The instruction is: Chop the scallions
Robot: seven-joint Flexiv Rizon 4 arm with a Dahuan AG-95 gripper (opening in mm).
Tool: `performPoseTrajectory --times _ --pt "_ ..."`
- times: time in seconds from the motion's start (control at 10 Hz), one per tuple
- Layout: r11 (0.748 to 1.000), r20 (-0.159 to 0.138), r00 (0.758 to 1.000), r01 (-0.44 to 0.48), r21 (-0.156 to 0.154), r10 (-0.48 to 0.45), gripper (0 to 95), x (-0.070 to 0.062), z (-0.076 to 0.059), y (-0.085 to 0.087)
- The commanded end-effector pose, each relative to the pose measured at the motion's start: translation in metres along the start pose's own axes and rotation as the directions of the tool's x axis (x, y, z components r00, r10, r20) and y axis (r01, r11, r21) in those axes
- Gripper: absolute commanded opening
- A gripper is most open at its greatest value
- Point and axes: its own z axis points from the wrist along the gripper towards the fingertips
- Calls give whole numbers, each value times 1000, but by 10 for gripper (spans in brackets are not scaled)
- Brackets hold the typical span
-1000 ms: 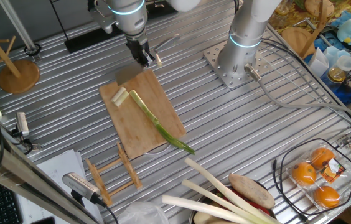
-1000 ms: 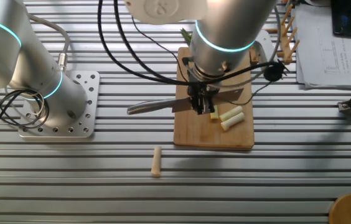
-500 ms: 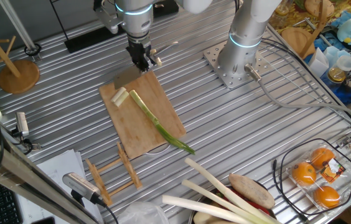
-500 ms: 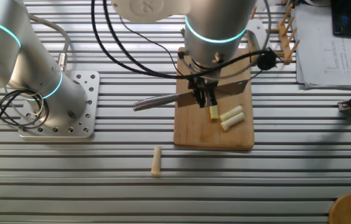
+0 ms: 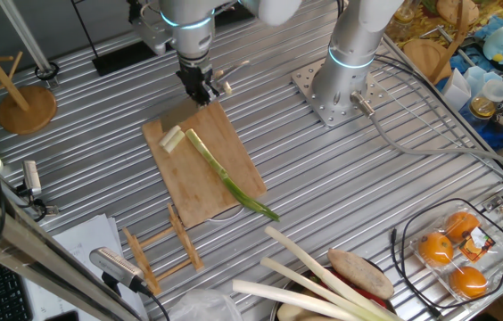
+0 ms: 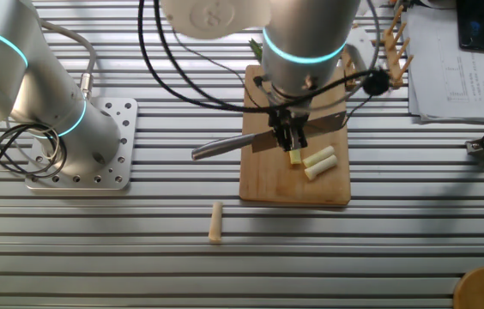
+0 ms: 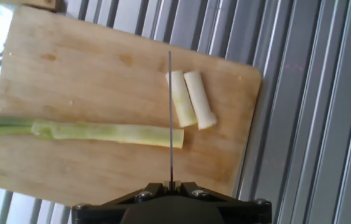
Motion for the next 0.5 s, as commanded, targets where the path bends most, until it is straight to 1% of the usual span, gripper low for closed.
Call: performPoseTrajectory --times 0.1,0.2,0.3,0.4,0.5 --pt "998 -16 999 42 48 -41 0 -2 2 0" --pt "998 -10 999 40 48 -39 0 -2 2 0" --pt "999 7 1000 30 37 -30 0 -5 1 0" --pt "999 23 1000 18 29 -19 0 -14 -2 2" --pt "1000 33 999 -15 9 15 0 -26 -6 6"
